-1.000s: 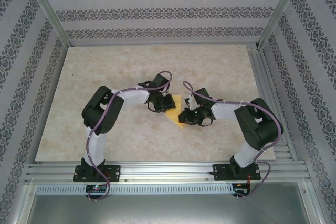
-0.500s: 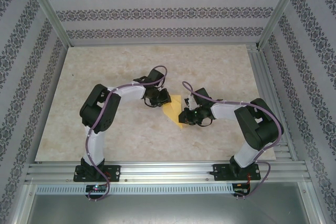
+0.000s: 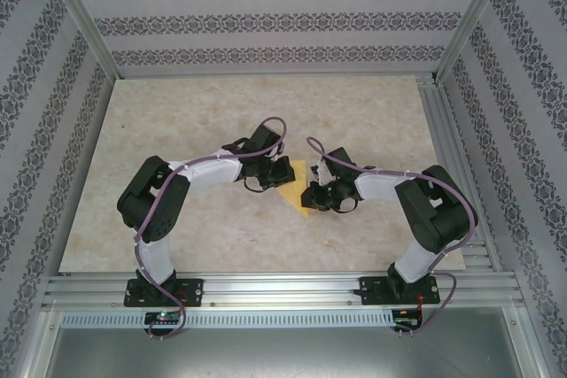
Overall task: Fold a paper plane with a square sheet of paper (fold left side to right side)
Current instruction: Fourth fold the wing at the center of the table.
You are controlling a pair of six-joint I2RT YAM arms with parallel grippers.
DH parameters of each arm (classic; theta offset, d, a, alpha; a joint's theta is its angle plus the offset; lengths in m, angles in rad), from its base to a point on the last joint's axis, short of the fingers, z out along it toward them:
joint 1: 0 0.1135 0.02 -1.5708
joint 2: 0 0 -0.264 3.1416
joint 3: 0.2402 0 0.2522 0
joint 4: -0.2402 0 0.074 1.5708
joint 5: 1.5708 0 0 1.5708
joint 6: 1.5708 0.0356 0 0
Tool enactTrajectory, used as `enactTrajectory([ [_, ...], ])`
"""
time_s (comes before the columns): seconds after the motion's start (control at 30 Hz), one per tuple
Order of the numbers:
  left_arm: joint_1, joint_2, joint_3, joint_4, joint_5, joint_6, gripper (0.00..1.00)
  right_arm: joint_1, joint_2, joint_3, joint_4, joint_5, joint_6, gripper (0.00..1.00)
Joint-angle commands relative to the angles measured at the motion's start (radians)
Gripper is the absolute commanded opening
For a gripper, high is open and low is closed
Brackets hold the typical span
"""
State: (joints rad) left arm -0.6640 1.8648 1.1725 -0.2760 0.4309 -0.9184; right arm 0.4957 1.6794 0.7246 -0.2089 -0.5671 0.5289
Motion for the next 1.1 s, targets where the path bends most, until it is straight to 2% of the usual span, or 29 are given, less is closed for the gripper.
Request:
enactTrajectory([
  [0.0,-0.009,0.049,-0.004,0.101,0.031,-0.039,0.1,0.019,0.049,-0.044,-0.183,0.098,-0.012,0.16],
  [0.33,-0.024,0.163,0.025,0.199,0.051,-0.065,0.1,0.027,0.053,-0.039,-0.201,0.113,-0.02,0.16],
  [0.67,0.021,0.18,0.047,0.132,-0.038,0.005,0.11,0.035,0.055,-0.039,-0.213,0.119,-0.02,0.16],
  [1.07,0.087,0.22,0.125,0.082,-0.055,0.079,0.12,0.04,0.055,-0.031,-0.227,0.128,-0.023,0.15],
])
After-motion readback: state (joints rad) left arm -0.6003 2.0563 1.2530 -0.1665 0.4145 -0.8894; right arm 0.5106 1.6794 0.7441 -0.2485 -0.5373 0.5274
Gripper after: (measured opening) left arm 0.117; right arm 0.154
